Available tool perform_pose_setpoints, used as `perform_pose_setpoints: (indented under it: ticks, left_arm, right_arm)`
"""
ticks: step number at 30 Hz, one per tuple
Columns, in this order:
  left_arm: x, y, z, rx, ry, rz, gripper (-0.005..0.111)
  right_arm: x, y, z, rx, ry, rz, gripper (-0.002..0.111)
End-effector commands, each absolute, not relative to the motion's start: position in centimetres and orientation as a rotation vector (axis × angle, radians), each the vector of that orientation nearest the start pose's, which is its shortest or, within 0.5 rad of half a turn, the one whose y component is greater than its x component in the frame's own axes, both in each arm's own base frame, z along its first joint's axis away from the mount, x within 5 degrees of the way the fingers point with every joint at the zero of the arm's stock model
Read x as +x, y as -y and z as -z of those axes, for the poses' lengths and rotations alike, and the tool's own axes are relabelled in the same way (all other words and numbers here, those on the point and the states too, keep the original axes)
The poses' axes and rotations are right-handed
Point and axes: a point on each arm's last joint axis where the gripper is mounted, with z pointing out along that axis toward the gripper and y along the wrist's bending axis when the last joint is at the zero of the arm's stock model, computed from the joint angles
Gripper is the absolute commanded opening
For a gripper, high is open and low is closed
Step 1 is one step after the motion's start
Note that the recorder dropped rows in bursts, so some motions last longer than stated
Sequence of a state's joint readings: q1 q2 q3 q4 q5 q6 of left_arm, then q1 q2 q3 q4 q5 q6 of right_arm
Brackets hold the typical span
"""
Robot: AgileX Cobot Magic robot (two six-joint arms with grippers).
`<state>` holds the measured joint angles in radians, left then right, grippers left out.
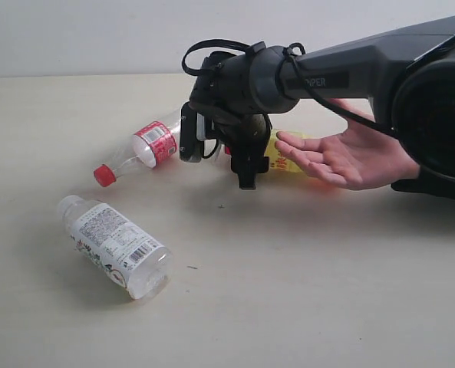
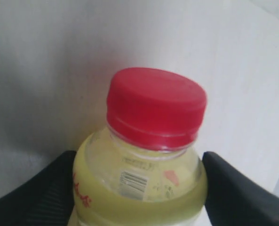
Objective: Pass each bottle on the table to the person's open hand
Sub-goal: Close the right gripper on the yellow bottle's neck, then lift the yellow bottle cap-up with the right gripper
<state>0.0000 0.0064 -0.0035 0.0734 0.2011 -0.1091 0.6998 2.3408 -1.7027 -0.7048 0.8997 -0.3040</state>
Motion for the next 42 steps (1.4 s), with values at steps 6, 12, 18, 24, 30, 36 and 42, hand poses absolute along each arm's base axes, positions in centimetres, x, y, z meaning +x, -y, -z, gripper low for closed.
perform_pose_setpoints:
  ticks: [6,12,18,24,30,36,42]
  left_arm:
    - [5.6,-0.1,-19.5,-0.041,-1.681,0.014,0.000]
    - [5.6,-0.1,-19.5,-0.041,-1.681,0.014,0.000]
    - [5.6,-0.1,-19.5,-0.041,-1.681,0.014,0.000]
    - [5.6,-0.1,-19.5,-0.041,-1.681,0.014,0.000]
    - [5.6,-0.1,-19.5,-0.041,-1.681,0.014,0.000]
    - [5.6,-0.1,-19.5,-0.041,-1.681,0.014,0.000]
    - [5.6,-0.1,-19.5,-0.041,-1.681,0.014,0.000]
  right_arm:
    - [38.9,-27.2,-14.2,-1.763,-2.098,0.726,0.000]
    - [38.7,-27.5,-16.5,-1.687,-2.079,0.644,0.000]
    - [38.4,-27.9,-18.3,-1.620,-2.063,0.538,0.000]
    - [38.3,-28.1,-18.9,-1.597,-2.059,0.497,0.000]
    - [38.2,-28.8,-19.7,-1.534,-2.041,0.378,0.000]
    - [37.7,-28.9,-21.8,-1.464,-2.040,0.296,0.000]
    - [36.9,-28.9,-24.4,-1.332,-2.076,0.165,0.000]
